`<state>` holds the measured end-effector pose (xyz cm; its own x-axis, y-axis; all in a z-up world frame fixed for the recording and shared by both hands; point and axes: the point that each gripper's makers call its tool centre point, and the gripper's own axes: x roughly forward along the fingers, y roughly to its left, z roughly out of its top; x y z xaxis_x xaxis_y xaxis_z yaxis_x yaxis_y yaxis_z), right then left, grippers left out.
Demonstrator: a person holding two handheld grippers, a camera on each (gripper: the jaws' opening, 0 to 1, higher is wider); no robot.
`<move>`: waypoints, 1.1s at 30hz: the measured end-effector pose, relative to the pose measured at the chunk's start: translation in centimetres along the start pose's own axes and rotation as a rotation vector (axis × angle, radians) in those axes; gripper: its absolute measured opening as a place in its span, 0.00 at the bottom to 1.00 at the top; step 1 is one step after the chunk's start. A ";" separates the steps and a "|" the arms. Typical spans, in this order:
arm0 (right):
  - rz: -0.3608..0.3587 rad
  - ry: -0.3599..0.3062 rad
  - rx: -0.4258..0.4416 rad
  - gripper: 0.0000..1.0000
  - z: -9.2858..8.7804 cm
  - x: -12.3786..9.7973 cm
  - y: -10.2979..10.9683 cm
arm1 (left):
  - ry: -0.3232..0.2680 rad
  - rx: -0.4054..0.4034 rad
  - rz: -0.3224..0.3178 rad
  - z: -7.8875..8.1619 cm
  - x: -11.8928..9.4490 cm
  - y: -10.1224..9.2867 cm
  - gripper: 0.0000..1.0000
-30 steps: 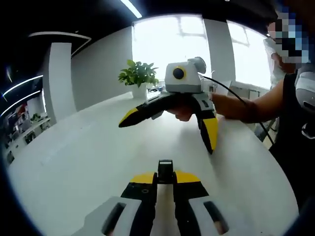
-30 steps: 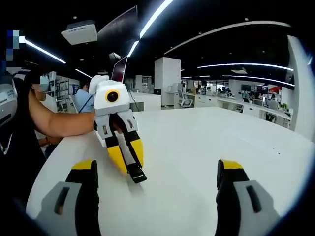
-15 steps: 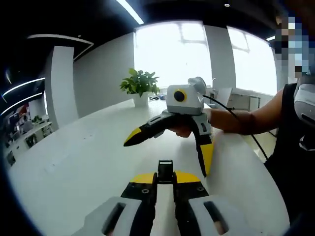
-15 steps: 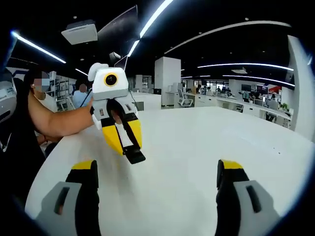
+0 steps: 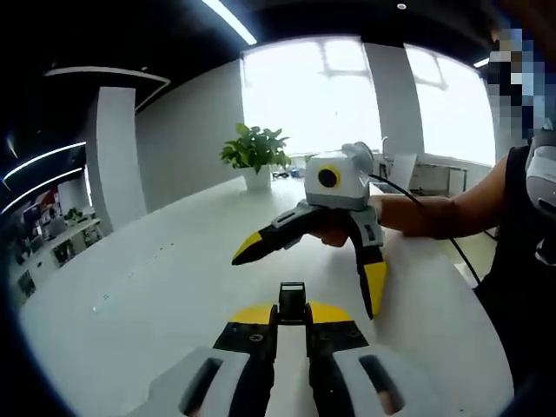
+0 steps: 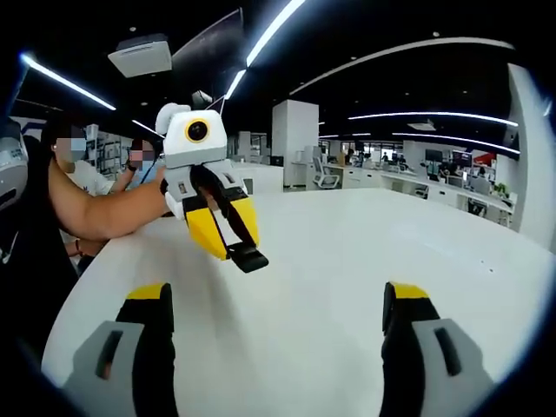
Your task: Snap the two parts of the plastic buckle together until the buckle closes and remains connected.
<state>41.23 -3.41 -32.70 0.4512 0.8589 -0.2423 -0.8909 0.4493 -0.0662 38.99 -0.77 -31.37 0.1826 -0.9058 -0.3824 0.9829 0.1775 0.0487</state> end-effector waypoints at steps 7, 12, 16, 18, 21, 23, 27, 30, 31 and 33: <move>0.001 0.006 0.000 1.00 -0.2 0.0 0.1 | 0.000 -0.015 0.025 0.1 0.3 1.3 0.10; 0.001 0.003 -0.002 1.00 -0.1 0.0 0.1 | 0.002 -0.023 0.032 0.1 0.5 1.7 0.10; -0.002 0.005 -0.006 1.00 -0.1 -0.1 0.1 | 0.008 -0.029 0.049 -0.3 0.5 2.4 0.10; -0.001 0.004 -0.007 1.00 -0.1 -0.1 0.1 | 0.004 -0.034 0.059 -0.3 0.5 2.8 0.10; -0.001 -0.001 -0.010 1.00 0.0 -0.1 0.1 | 0.003 -0.036 0.076 -0.2 0.5 3.2 0.10; 0.001 0.000 -0.009 1.00 0.0 -0.1 0.1 | 0.009 -0.035 0.076 -0.2 0.6 3.2 0.10; 0.003 0.003 -0.014 1.00 0.0 -0.1 0.2 | 0.011 -0.030 0.073 0.1 1.0 3.4 0.10; 0.002 0.003 -0.019 1.00 0.0 -0.2 0.2 | 0.016 -0.025 0.071 0.3 1.5 3.5 0.10; 0.002 0.002 -0.020 1.00 0.0 -0.2 0.2 | 0.017 -0.023 0.070 0.3 1.6 3.6 0.10; 0.006 0.001 -0.020 1.00 0.1 -0.2 0.3 | 0.020 -0.024 0.066 0.3 1.9 3.7 0.10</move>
<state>40.88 -3.45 -32.59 0.4456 0.8615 -0.2434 -0.8946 0.4390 -0.0840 42.97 -1.97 -31.66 0.2463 -0.8841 -0.3971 0.9678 0.2462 0.0522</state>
